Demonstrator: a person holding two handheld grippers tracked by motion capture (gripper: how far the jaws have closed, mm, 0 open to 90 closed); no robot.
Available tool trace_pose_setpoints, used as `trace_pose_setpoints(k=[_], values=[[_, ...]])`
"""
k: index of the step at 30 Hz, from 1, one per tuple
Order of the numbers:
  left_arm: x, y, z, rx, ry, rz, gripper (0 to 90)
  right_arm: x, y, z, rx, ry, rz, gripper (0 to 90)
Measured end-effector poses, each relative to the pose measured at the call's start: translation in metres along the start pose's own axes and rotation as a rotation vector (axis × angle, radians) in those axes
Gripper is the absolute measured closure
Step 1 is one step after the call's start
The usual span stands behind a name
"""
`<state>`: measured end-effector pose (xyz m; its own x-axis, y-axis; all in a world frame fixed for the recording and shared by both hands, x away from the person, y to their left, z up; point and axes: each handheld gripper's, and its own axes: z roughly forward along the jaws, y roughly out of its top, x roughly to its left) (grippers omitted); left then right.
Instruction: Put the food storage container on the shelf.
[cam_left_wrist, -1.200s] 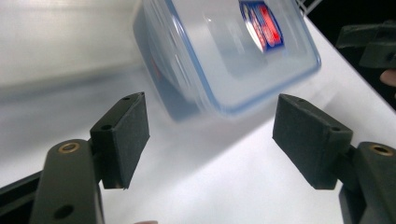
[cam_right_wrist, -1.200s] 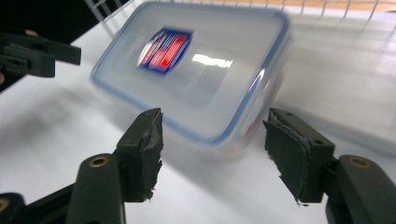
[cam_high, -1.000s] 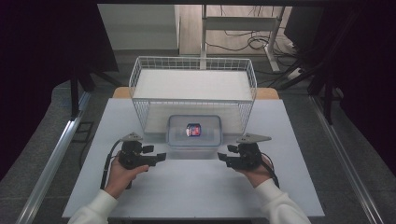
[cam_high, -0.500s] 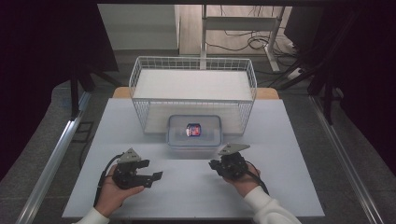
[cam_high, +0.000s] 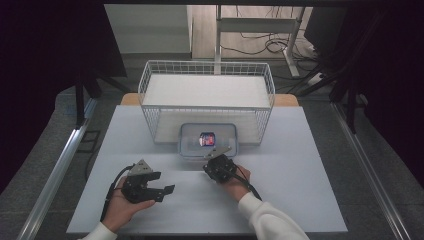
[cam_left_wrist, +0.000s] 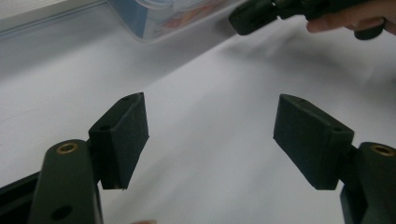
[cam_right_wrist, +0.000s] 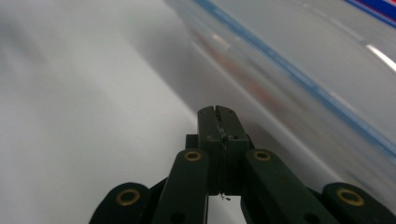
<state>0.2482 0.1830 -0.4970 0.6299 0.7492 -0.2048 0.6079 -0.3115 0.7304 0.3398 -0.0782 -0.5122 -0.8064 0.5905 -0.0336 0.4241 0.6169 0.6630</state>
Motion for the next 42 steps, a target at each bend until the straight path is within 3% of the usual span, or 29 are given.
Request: trace_pose_setpoints(k=[5, 7, 19, 23, 32, 42], values=[[-0.001, 0.000, 0.001, -0.006, 0.000, 0.004, 26.6, -0.010, 0.004, 0.003, -0.013, -0.037, 0.017, 88.6], [0.000, 0.001, 0.001, -0.005, 0.000, -0.001, 26.6, -0.013, 0.006, 0.003, -0.019, -0.024, 0.030, 88.6], [-0.002, 0.000, -0.004, -0.024, 0.007, -0.017, 26.6, -0.011, 0.017, -0.002, -0.068, -0.053, 0.042, 88.6], [-0.003, -0.001, -0.005, -0.025, 0.007, -0.013, 26.5, -0.014, 0.021, -0.003, -0.093, -0.087, 0.045, 88.6], [-0.001, -0.002, -0.006, -0.026, 0.010, -0.022, 26.3, -0.033, 0.026, 0.000, -0.105, -0.106, 0.096, 88.6], [0.000, -0.002, -0.005, -0.027, 0.018, -0.032, 26.3, -0.048, 0.041, 0.017, -0.125, -0.124, 0.144, 88.6]])
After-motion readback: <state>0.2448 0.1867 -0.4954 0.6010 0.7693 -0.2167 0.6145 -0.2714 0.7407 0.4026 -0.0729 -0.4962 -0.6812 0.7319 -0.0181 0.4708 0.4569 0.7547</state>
